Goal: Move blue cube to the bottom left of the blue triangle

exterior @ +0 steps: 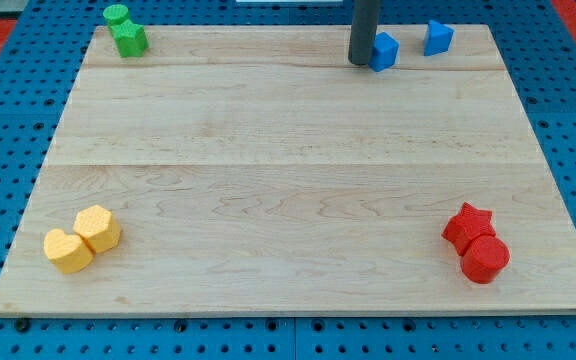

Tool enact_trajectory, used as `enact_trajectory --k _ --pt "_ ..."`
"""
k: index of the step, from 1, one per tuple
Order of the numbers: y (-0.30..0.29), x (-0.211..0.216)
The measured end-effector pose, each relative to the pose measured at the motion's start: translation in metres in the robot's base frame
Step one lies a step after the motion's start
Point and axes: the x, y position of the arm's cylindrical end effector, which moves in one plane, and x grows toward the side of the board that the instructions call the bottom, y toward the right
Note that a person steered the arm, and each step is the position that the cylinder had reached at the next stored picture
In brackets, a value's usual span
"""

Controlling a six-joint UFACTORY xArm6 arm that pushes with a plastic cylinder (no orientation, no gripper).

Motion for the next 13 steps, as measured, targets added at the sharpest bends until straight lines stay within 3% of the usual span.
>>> enact_trajectory --k 3,4,5,6,8,11,12,13 --pt "0.039 0.011" --pt "0.047 0.051" --pt "0.117 0.043" --pt "0.142 -0.003" --pt "0.091 -0.022" --pt "0.072 0.027" --pt "-0.064 0.001" --pt "-0.055 -0.034"
